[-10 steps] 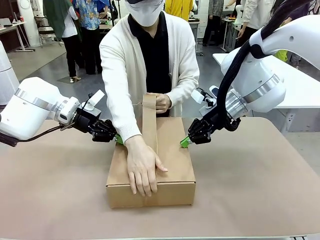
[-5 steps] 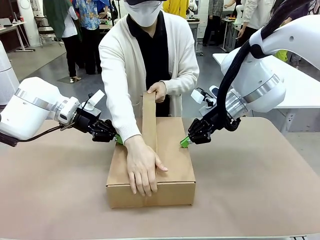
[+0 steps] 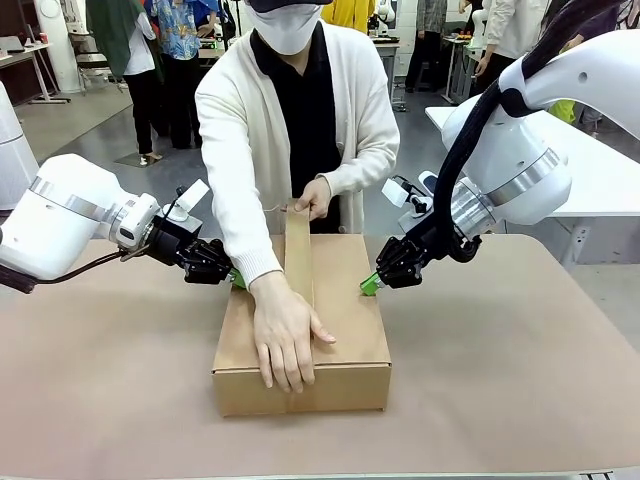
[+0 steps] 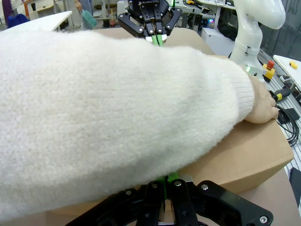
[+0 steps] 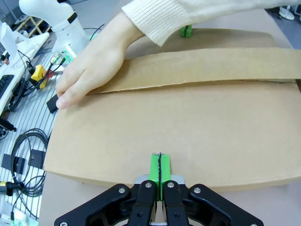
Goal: Wrap the clocks to prevent damage.
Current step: After the human seals the box with tape, release both hands from the side flaps of the Package Box.
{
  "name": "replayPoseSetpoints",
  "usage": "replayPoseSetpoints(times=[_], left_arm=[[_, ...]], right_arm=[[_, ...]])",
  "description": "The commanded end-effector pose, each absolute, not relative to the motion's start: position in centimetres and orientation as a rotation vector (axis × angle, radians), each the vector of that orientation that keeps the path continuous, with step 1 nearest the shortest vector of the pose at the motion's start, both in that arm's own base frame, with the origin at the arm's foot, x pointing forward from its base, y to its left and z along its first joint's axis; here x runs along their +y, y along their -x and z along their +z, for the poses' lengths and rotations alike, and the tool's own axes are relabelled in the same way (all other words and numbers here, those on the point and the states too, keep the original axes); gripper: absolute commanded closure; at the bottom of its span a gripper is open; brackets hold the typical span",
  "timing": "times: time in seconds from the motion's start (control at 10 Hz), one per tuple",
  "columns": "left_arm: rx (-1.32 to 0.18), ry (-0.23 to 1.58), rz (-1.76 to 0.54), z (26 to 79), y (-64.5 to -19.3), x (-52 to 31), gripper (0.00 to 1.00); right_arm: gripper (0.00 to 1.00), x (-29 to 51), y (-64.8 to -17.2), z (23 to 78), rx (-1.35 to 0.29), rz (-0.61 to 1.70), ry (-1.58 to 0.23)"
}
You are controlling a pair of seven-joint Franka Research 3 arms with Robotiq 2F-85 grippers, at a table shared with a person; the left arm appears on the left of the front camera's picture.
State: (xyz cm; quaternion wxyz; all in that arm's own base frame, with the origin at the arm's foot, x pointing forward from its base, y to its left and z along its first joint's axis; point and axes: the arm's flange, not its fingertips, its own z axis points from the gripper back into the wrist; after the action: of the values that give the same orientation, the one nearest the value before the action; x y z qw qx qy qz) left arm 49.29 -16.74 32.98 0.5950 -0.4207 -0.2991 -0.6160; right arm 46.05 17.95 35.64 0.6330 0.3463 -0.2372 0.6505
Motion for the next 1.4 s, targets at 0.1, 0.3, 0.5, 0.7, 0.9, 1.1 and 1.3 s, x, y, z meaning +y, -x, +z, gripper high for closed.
replayPoseSetpoints(times=[0.1, 0.3, 0.5, 0.7, 0.9, 1.1, 1.3], left_arm=[[-0.694, 0.974, -1.436, 32.57, -49.27, -16.69, 1.0], [-0.694, 0.974, -1.436, 32.57, -49.27, -16.69, 1.0], [-0.694, 0.974, -1.436, 32.57, -49.27, -16.69, 1.0], [-0.694, 0.974, -1.436, 32.57, -49.27, -16.69, 1.0], [-0.694, 0.974, -1.436, 32.57, -49.27, -16.69, 1.0], [-0.694, 0.974, -1.436, 32.57, -49.27, -16.69, 1.0], [-0.694, 0.974, -1.436, 32.57, -49.27, -16.69, 1.0]], right_arm=[[0.99, 18.11, -45.85, 35.21, -0.543, 1.474, -0.794], [0.99, 18.11, -45.85, 35.21, -0.543, 1.474, -0.794], [0.99, 18.11, -45.85, 35.21, -0.543, 1.474, -0.794], [0.99, 18.11, -45.85, 35.21, -0.543, 1.474, -0.794], [0.99, 18.11, -45.85, 35.21, -0.543, 1.474, -0.794], [0.99, 18.11, -45.85, 35.21, -0.543, 1.474, -0.794], [0.99, 18.11, -45.85, 35.21, -0.543, 1.474, -0.794]])
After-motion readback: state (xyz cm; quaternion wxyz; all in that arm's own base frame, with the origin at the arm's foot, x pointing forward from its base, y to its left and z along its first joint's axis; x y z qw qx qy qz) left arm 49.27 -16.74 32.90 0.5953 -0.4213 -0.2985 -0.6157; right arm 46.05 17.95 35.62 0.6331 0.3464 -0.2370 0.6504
